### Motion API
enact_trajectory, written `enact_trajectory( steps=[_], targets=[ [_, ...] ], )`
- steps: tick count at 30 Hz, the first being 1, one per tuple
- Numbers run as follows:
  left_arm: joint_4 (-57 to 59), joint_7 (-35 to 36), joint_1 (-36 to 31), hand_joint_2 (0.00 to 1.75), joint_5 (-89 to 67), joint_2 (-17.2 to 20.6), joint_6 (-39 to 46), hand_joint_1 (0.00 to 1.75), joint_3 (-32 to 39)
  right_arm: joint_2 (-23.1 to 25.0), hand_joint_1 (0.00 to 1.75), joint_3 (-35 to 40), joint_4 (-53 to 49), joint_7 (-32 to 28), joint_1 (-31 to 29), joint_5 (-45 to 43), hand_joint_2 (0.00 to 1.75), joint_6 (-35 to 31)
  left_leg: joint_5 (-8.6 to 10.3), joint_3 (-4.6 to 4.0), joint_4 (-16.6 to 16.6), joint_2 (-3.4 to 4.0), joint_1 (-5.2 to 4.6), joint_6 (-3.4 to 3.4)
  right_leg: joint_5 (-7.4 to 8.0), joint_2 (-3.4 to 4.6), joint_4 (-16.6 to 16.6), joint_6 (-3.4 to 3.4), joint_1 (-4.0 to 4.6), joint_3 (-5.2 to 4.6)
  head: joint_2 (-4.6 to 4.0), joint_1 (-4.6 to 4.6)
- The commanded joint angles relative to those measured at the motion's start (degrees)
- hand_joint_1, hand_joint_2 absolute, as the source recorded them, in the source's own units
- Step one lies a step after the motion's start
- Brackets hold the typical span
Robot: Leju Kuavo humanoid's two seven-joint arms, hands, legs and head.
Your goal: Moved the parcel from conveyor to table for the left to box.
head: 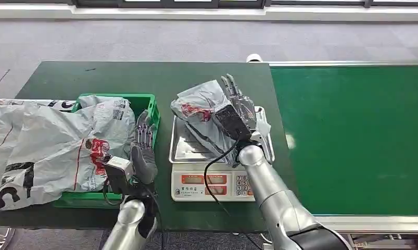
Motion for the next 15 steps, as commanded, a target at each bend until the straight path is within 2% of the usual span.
enact_trajectory(
  steps=[1,7,11,15],
  targets=[
    [3.69,0.23,-2.35,0.00,0.15,2.03,0.29,0.00,-2.93,-2.74,0.00,3.92,3.77,-0.20,-1.61,-0.43,1.75,-0.07,0.02,0.08,-0.08,-0.04,0.01,-0.04,-0.01,-0.14,-0.07,-0.02,0.02,0.10,0.00,0.00],
    [3.83,0.38,-2.32,0.00,-0.41,2.21,1.03,0.00,-3.16,-3.54,0.00,3.77,3.26,-0.74,-0.84,-1.02,1.75,-0.65,0.04,0.11,-0.13,-0.04,0.02,-0.05,0.00,-0.17,-0.11,-0.03,0.03,0.13,0.00,-0.02],
    [4.28,0.54,-2.72,0.00,-0.85,2.66,1.58,0.00,-3.81,-6.38,0.00,2.79,0.05,-5.61,3.21,-5.89,1.75,2.85,0.07,0.16,-0.19,-0.18,0.03,-0.04,0.00,-0.30,-0.20,-0.01,0.05,0.23,0.00,-0.02],
    [4.96,2.27,-4.62,0.00,-2.63,1.69,4.28,0.00,-4.50,-8.02,0.00,2.49,-4.03,-7.22,8.10,-7.46,1.75,3.70,0.10,0.18,-0.23,-0.35,0.05,-0.04,-0.01,-0.49,-0.28,-0.01,0.07,0.32,0.00,0.00]
  ],
)
